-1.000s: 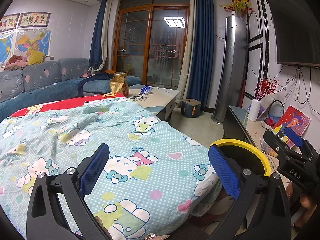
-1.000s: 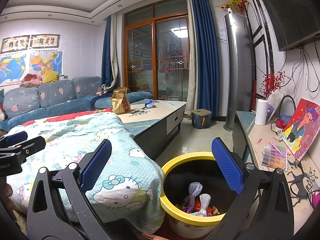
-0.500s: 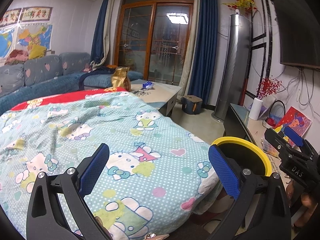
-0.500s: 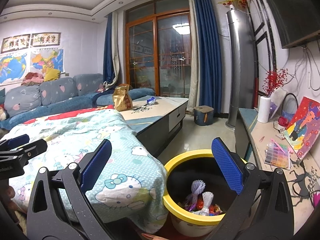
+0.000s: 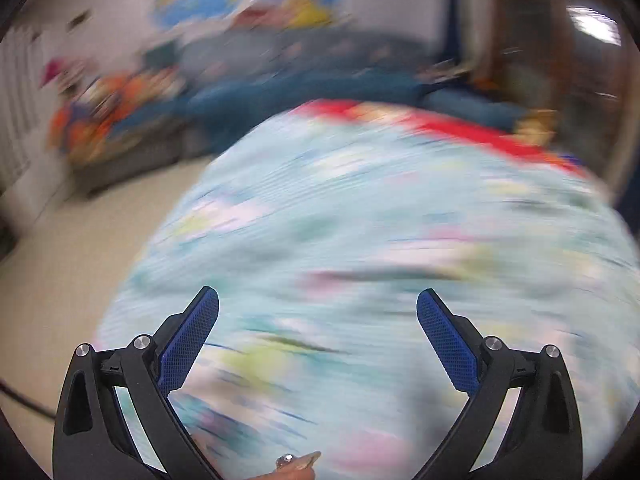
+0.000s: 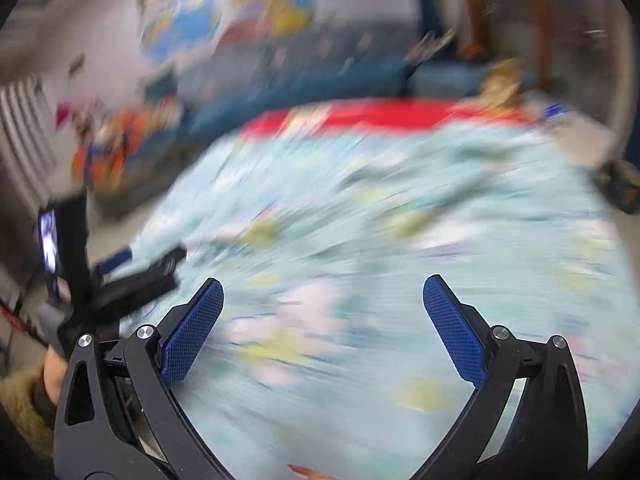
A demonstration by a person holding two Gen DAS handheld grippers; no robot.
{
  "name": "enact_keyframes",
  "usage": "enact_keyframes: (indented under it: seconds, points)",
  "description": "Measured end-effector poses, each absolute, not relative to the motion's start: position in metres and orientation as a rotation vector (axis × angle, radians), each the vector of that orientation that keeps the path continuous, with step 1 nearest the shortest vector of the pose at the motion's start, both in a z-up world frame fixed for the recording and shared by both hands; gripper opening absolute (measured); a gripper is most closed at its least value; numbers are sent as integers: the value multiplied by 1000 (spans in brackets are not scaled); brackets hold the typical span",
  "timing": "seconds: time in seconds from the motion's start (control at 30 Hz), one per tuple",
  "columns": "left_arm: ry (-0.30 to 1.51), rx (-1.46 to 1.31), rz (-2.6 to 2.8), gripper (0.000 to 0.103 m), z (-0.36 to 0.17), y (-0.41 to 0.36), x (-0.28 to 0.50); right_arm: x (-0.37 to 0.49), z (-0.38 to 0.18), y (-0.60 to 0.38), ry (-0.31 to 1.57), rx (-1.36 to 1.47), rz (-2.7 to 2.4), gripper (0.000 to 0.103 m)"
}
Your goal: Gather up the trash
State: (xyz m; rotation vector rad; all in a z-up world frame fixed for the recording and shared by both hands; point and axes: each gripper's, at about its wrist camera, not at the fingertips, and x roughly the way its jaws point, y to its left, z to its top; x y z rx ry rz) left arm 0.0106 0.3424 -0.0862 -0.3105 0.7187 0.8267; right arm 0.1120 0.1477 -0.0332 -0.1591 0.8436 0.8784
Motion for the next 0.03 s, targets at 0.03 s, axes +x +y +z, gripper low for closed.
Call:
enact_keyframes:
  seconds: [0.03]
  points:
    - [762, -346, 877, 96, -99, 372, 7, 112, -33, 148, 844, -159, 878, 92]
